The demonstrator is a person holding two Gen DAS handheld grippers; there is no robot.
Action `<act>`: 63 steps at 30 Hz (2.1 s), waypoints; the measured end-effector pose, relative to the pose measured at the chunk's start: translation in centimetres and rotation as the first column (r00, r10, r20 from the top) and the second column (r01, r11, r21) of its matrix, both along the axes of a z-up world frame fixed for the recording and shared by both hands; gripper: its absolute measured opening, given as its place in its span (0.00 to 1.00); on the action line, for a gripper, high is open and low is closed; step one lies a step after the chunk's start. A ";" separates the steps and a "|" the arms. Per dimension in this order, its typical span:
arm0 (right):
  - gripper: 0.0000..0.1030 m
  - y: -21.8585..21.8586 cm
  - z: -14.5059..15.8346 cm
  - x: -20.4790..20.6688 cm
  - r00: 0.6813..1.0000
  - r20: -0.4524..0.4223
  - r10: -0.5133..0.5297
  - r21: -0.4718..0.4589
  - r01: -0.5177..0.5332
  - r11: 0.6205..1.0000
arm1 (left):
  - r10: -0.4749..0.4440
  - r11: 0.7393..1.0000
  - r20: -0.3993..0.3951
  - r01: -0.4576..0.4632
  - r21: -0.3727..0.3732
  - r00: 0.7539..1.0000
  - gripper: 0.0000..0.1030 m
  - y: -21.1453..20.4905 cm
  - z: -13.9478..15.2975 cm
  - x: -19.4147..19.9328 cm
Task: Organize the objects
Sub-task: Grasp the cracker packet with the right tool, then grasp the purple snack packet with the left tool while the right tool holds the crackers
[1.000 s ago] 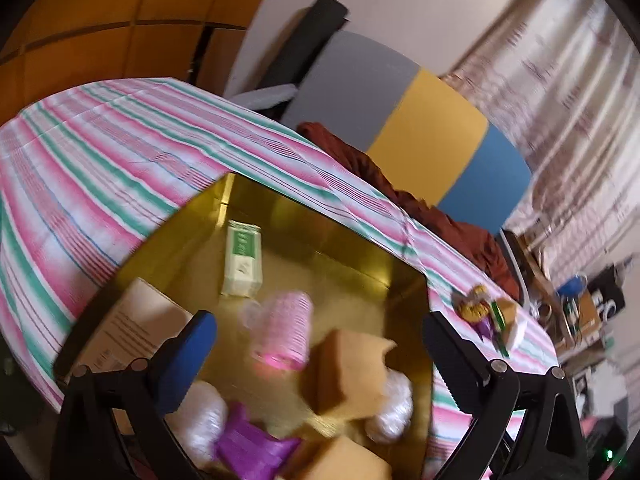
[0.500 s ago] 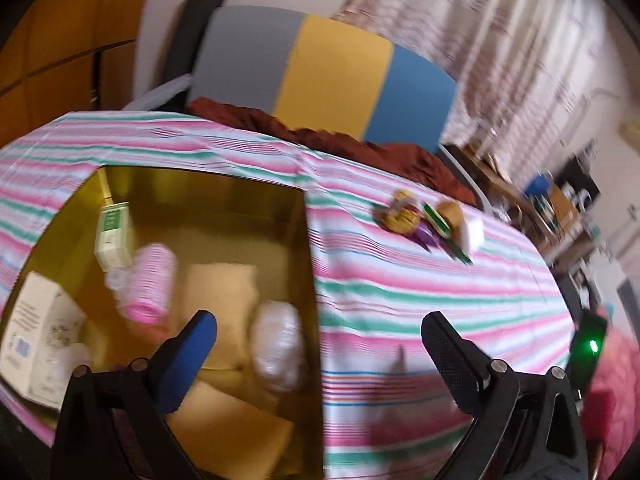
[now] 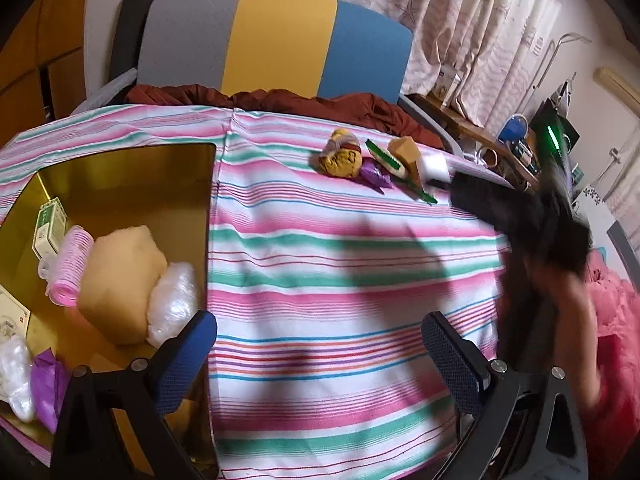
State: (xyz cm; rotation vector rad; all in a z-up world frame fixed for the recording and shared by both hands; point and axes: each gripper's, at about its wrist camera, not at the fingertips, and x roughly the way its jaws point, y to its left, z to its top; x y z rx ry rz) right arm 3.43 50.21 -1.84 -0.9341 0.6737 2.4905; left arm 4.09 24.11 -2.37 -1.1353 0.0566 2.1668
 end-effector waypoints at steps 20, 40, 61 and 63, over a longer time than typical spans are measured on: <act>0.50 3.7 -3.4 -8.9 0.956 0.294 -0.015 0.237 -0.058 0.970 | -0.021 0.999 0.031 0.020 0.025 0.999 1.00 0.1 0.1 0.3; 0.50 5.4 -3.3 -5.6 0.985 0.172 0.012 0.086 -0.027 0.996 | -0.035 0.999 0.015 0.035 0.003 0.999 1.00 1.9 0.4 2.0; 0.45 4.1 -6.3 -0.3 0.982 0.155 0.105 0.063 -0.116 0.991 | 0.001 0.999 -0.017 -0.002 -0.037 1.000 1.00 7.6 0.9 -2.1; 0.45 4.4 -6.3 1.9 0.989 0.072 0.127 -0.021 -0.126 0.992 | -0.014 0.999 -0.039 0.012 -0.040 0.999 1.00 9.2 0.8 -2.8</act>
